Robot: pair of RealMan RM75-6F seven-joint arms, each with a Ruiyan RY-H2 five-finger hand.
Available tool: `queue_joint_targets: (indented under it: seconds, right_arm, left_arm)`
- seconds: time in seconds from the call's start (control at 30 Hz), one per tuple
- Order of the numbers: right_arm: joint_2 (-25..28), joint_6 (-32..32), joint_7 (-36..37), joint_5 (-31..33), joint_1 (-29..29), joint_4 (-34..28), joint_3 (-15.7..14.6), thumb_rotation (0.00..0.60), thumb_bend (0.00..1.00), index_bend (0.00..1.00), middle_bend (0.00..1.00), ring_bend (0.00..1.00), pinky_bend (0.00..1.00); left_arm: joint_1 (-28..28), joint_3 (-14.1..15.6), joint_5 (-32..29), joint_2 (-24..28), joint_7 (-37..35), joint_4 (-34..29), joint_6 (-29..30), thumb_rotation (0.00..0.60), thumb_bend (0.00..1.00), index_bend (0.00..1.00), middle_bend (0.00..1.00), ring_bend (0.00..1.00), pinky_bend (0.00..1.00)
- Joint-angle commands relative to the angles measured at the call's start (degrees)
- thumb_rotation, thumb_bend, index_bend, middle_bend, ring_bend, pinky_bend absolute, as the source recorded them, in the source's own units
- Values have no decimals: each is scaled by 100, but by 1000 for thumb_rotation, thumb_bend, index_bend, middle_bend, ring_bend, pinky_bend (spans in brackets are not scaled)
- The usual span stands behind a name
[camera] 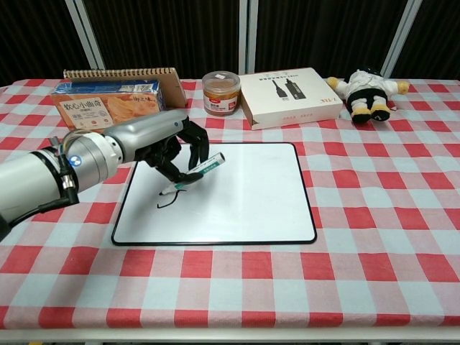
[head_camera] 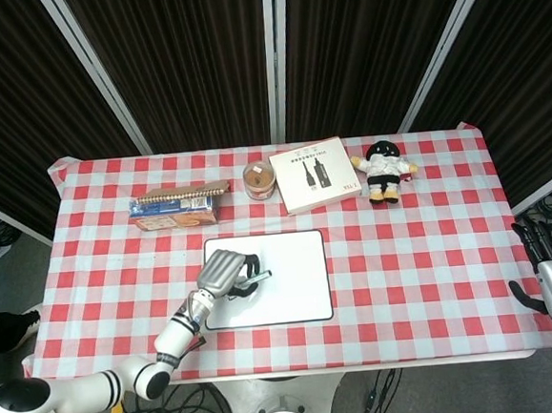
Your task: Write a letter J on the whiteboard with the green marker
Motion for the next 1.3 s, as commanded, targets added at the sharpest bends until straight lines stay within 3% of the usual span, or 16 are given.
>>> queue_joint_targets:
  seconds: [0.03,0.27,0.47,0.67,0.73,0.83,0.9,1.0,1.1,1.3]
  right_arm:
    - [23,28,-9,0,-17,-26,6,600,191,0,19,0,0]
    - [38,57,21,-51,-24,-33,-2,600,191,0,19,0,0]
    - [11,79,33,-74,-34,-18,-10,600,192,0,19,0,0]
    - [-14,104,13,-127,-34,-32,-22,600,192,0,19,0,0]
    - [-3,134,-5,-135,-48,-52,-22,600,192,0,19,0,0]
    - [17,178,-27,-132,-73,-80,-19,600,190,0,19,0,0]
    - [29,198,-28,-129,-87,-93,-17,600,190,0,19,0,0]
    - [45,232,-27,-125,-115,-98,-21,600,191,0,19,0,0]
    - [69,260,-18,-96,-150,-97,-21,600,193,0,19,0,0]
    - [96,363,14,-66,-249,-71,-34,600,196,0,19,0,0]
  left_arm:
    - [40,-79,66,86,-104,-167,172,600,417,536,574,818,897]
    - [174,-94,57,594,242,-351,393,600,417,532,570,818,891]
    - [191,124,-256,1061,1617,-215,285,600,416,530,561,818,884]
    - [175,209,-862,1196,2959,-300,266,600,417,506,535,815,872]
    - [156,200,-1148,1219,3336,-400,254,600,414,445,497,805,857]
    - [163,162,-1502,1267,3714,-659,367,600,354,226,384,769,825]
    - [178,154,-1603,1319,3875,-819,490,600,317,140,317,738,808]
    - [280,125,-1697,1572,3953,-1283,747,600,280,100,244,671,780]
    - [549,98,-1506,2056,3734,-1894,1228,600,268,94,219,533,736]
    - [1549,267,-556,3285,2105,-2660,2285,600,231,106,219,341,542]
